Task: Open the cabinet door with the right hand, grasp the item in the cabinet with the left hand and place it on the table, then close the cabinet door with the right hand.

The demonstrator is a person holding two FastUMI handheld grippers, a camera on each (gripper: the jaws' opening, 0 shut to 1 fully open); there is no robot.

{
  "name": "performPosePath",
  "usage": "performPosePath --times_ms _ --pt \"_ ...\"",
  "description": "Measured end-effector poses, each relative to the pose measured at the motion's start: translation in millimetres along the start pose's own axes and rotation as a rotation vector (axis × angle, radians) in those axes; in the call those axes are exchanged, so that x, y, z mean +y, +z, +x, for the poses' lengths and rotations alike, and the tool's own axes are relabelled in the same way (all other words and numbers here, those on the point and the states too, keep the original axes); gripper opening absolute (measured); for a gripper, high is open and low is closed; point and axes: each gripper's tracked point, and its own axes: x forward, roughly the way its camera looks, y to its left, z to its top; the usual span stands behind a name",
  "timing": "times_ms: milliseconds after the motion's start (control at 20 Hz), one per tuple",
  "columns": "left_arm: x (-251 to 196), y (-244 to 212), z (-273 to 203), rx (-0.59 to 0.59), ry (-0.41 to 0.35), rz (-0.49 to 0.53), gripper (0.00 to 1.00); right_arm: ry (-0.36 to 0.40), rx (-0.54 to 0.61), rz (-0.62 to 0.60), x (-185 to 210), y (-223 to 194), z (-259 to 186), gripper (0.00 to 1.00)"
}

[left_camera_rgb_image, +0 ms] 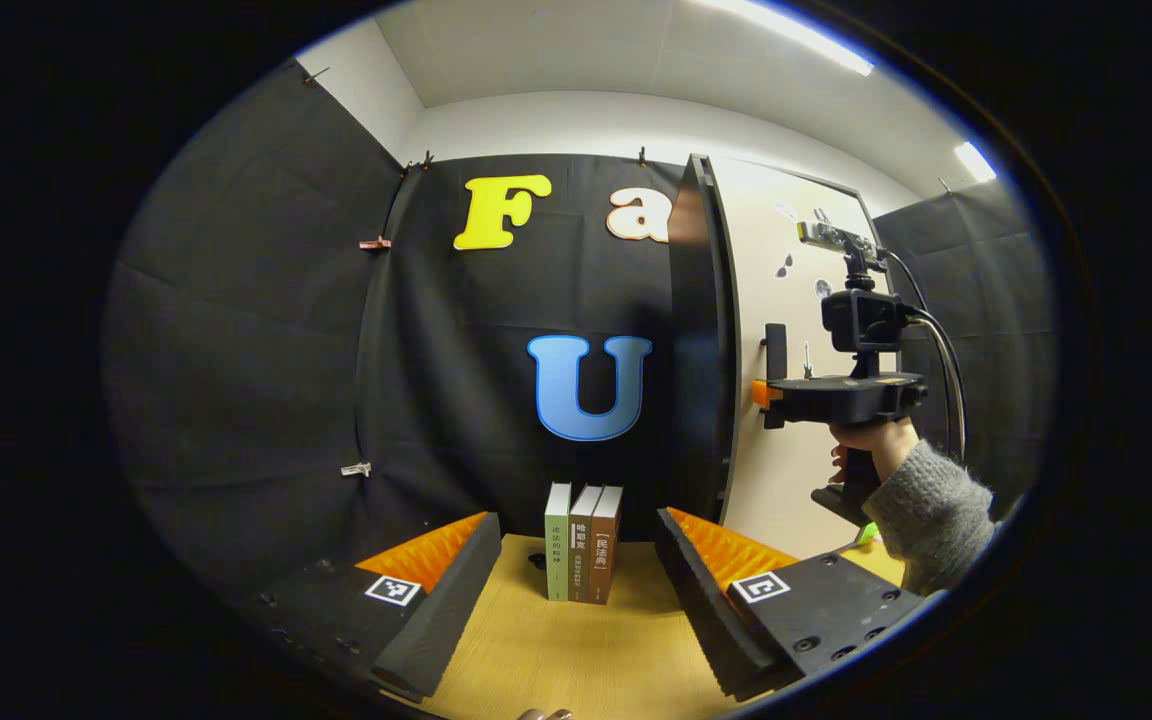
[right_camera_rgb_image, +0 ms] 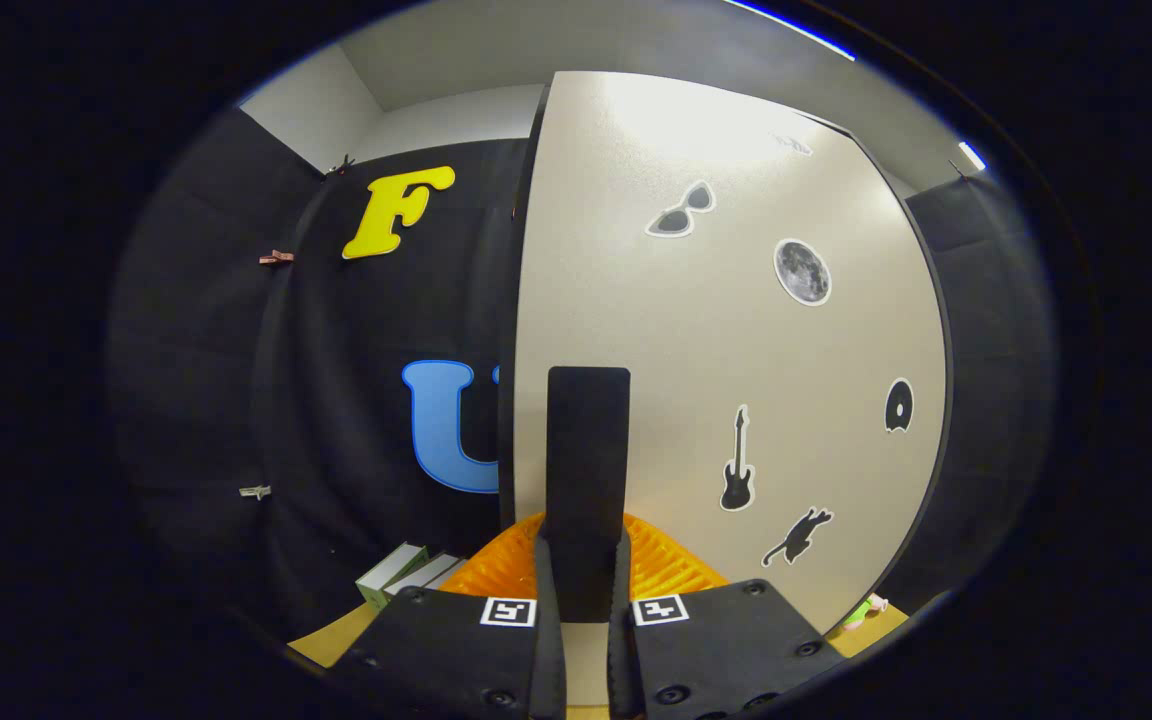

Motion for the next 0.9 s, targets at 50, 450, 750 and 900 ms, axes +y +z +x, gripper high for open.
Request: performPosePath --times_ms 50,450,750,900 --pt "-2.5 0.3 -3.8 0.0 -0.003 -0.001 0.97 0.008 0.003 0.0 -0.6 0.5 -7.2 0.2" --pt "-43.8 9.6 -22.1 -0.024 -0.077 0.023 0.97 0.097 0.029 0.027 -7.3 6.6 -49.3 0.05" --pt "-75.8 14.9 -31.0 -0.037 -0.143 0.019 0.97 0.133 0.041 0.025 -23.2 12.8 -93.3 0.05" --pt "-96.8 18.5 -35.4 -0.044 -0.188 0.02 0.97 0.136 0.04 0.016 -33.4 14.7 -110.5 0.05"
